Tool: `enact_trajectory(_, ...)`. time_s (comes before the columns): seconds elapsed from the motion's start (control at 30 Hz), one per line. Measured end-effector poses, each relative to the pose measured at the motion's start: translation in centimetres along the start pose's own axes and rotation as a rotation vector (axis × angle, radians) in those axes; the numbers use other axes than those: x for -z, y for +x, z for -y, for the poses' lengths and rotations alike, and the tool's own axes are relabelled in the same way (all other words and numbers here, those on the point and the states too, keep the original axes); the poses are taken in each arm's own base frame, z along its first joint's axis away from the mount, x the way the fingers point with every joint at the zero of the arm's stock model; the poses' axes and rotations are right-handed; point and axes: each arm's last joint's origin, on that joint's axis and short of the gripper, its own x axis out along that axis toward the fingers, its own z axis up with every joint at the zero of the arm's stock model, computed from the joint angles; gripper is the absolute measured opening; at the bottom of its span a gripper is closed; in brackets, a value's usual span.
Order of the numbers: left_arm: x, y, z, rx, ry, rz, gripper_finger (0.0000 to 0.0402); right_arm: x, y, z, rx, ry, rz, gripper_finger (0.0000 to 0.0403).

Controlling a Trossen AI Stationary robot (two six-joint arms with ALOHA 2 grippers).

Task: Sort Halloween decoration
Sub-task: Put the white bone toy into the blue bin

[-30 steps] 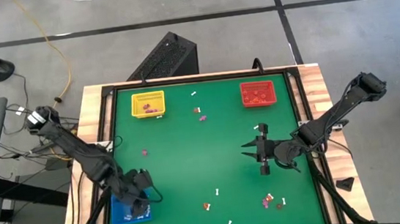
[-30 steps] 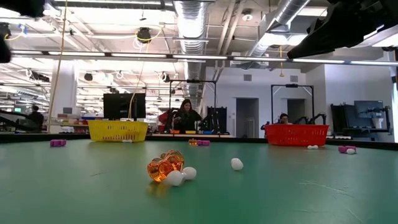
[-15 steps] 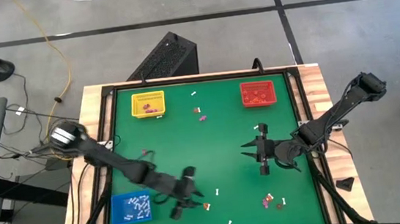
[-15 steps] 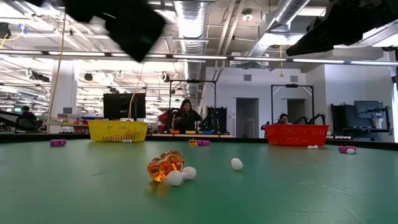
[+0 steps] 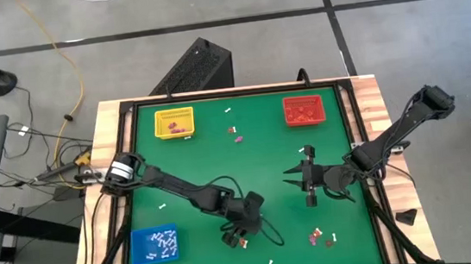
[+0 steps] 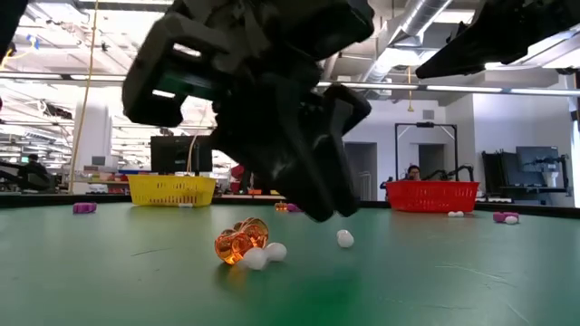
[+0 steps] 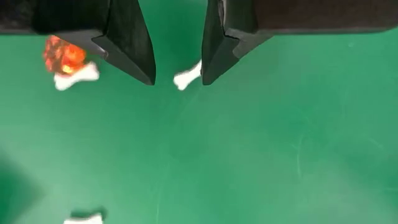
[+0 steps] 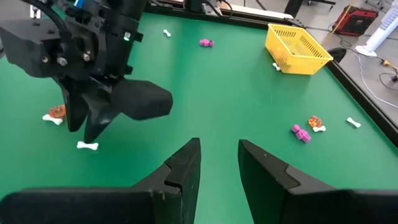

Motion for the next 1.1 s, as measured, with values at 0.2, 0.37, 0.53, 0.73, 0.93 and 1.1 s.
enact_trajectory(0.2, 0.4, 0.3, -1.0, 0.002, 0.05, -0.005, 0.0119, 0.1, 0.0, 0.0, 0.002, -0.008, -0.007, 0.0138)
enact_trajectory(0.37, 0.4, 0.3, -1.2, 0.004, 0.11, 0.002, 0.0119, 0.1, 0.0, 0.0, 0.003, -0.011, -0.012, 0.0138)
enact_trajectory(0.53, 0.4, 0.3, -1.1, 0.024, 0.151, 0.014, 0.0119, 0.1, 0.0, 0.0, 0.003, -0.011, -0.012, 0.0138)
enact_trajectory(0.73, 0.5, 0.4, -1.2, -0.013, 0.187, 0.015, 0.0119, 0.1, 0.0, 0.0, 0.003, -0.01, -0.011, 0.0138)
enact_trajectory(0.93, 0.6, 1.0, -1.1, 0.024, 0.195, 0.047, 0.0119, 0.1, 0.0, 0.0, 0.003, -0.009, -0.011, 0.0138)
enact_trajectory(1.1, 1.3, 2.0, -1.0, 0.043, 0.183, 0.027, 0.0119, 0.1, 0.0, 0.0, 0.002, -0.01, -0.008, 0.0138)
